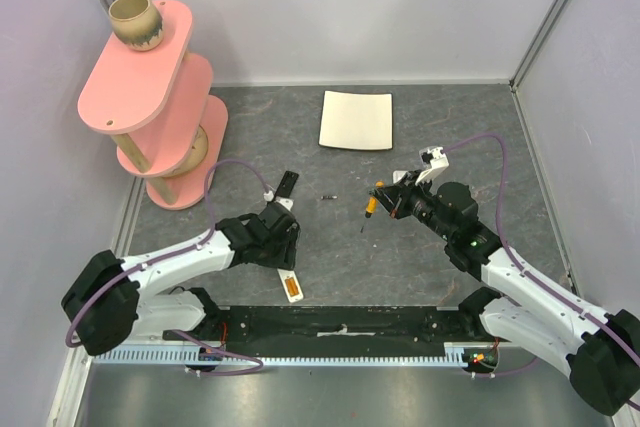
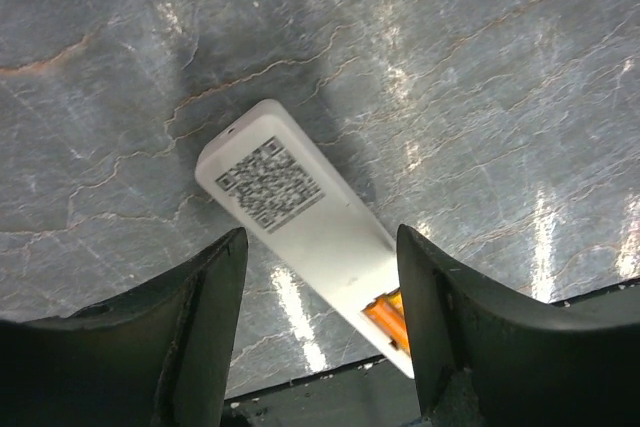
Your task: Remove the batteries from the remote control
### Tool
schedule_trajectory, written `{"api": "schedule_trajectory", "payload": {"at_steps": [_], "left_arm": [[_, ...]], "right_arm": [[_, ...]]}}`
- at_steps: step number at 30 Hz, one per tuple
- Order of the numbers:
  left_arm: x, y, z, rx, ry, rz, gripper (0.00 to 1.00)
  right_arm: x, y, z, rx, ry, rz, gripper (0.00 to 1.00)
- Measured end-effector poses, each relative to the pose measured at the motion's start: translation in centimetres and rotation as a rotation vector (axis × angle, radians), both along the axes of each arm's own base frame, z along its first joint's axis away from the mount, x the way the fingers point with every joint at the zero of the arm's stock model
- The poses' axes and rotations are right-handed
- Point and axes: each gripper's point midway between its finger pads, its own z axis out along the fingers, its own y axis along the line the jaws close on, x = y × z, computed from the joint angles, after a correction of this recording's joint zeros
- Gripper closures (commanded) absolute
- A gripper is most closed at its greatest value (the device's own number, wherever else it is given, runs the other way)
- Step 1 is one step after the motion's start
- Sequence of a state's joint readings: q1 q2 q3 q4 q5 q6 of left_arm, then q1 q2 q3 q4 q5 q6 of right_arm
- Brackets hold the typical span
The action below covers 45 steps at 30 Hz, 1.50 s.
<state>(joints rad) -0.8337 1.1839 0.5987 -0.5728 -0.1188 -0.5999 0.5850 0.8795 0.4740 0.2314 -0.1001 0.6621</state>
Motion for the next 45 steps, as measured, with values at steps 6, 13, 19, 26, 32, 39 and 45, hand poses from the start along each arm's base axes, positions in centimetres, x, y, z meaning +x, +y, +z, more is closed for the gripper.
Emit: {"api": "schedule_trajectory", "payload": {"at_steps": [6, 13, 19, 26, 32, 39, 45], "left_arm": [[0.4, -0.8, -0.5, -0.029, -0.006, -0.006, 0.34], [1.5, -2.1, -1.3, -0.039, -0.012, -0.008, 0.6], [2.2, -3.5, -1.1, -0.048, -0.011, -0.042, 0.97], [3.4, -5.8, -0.9, 0.002, -0.012, -0.17, 0.98], [7.5, -13.6, 1.1, -0.012, -0.114, -0.369, 0.98], [9.5, -20.8, 1.3, -0.021, -0.201, -0.581, 0.65], [8.9, -21.6, -0.4, -0.001, -0.189, -0.661, 0.27]], "right_arm": [[0.0, 0.0, 0.0, 0.003, 0.0, 0.0, 1.0], [0.1, 0.1, 0.3, 0.011, -0.01, 0.0, 1.0], [0.0, 0.0, 0.6, 0.015, -0.017, -0.003, 1.0], [-0.2, -0.2, 1.4, 0.029, -0.04, -0.006, 1.0], [-0.5, -0.9, 1.5, 0.022, -0.043, -0.027, 1.0], [-1.0, -3.1, 2.2, 0.0, -0.064, -0.103, 1.0], [-1.3, -4.6, 1.8, -0.032, -0.057, -0.154, 1.0]]}}
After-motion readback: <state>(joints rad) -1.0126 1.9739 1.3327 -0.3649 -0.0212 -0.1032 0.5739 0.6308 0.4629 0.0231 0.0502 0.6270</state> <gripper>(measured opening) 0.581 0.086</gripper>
